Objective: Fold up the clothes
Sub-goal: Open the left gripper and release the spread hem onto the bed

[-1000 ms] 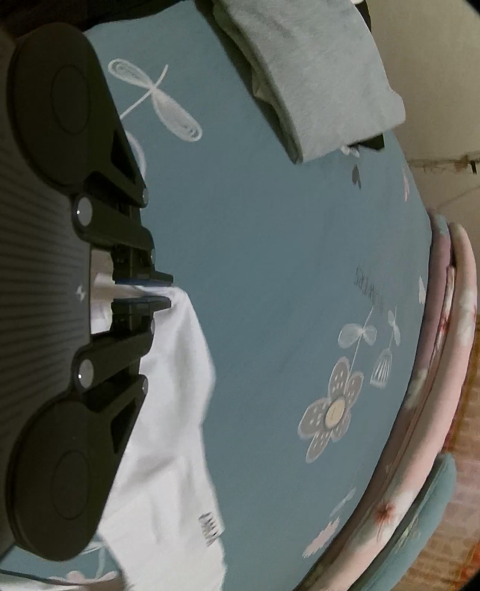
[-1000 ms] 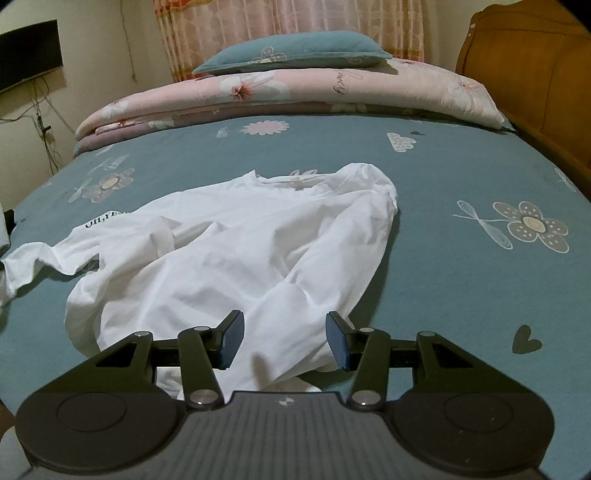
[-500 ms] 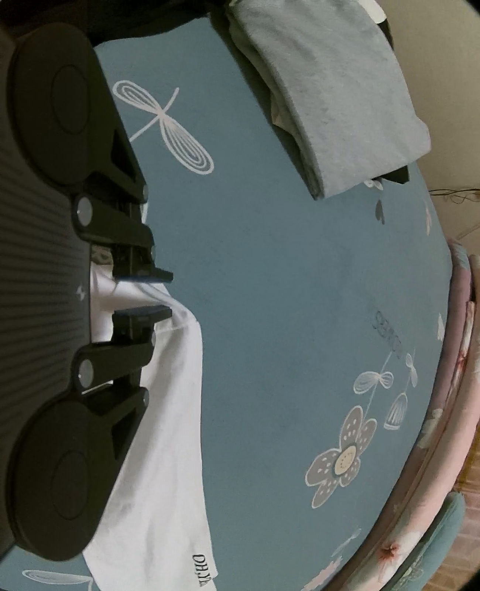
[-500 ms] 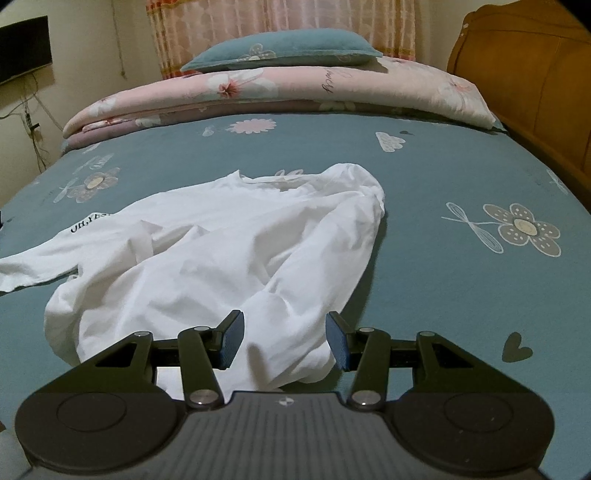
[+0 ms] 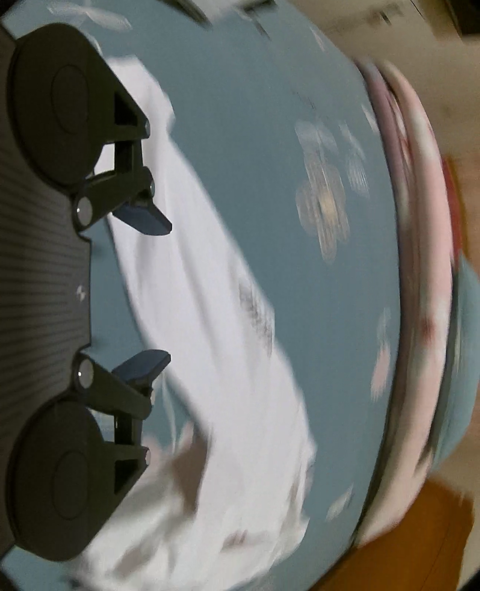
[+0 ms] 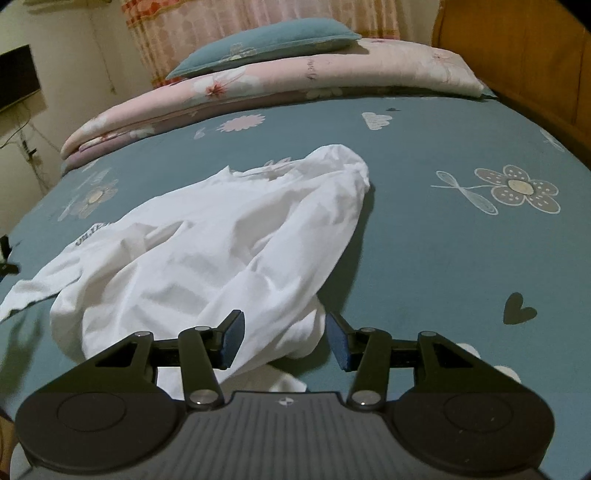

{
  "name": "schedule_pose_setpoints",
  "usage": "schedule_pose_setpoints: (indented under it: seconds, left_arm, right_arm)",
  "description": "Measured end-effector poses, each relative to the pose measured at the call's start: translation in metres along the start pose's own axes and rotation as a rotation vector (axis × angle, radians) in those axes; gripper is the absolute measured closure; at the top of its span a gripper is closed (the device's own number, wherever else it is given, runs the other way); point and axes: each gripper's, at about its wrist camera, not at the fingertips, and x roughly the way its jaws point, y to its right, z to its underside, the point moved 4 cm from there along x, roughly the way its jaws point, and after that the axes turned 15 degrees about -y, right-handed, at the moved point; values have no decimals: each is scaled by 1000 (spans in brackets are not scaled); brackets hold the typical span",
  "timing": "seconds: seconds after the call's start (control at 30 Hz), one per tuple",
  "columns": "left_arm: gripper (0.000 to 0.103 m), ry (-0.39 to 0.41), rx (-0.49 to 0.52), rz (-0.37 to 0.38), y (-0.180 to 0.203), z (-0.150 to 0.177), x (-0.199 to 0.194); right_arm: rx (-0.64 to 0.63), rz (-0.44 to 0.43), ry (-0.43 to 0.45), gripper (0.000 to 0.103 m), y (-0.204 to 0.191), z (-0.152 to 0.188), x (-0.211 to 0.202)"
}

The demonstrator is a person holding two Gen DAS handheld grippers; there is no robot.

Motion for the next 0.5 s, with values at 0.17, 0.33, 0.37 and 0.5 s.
schedule_pose_setpoints:
  seconds: [0.17, 0.33, 0.37, 0.5]
  left_arm:
    - [30, 33, 127, 92, 70, 1, -8]
    - [29, 42, 196, 158, 113, 14, -19]
    - [28, 42, 214, 171, 120, 16, -21]
    - [24, 47, 259, 189, 142, 29, -28]
  right_arm:
    - [-68, -77, -40, 49, -20, 16, -3]
    - [-86, -160, -106, 49, -37, 38, 8]
    - [-88, -170, -118, 49, -40, 42, 10]
    - [-144, -161, -118, 49, -49, 52, 12]
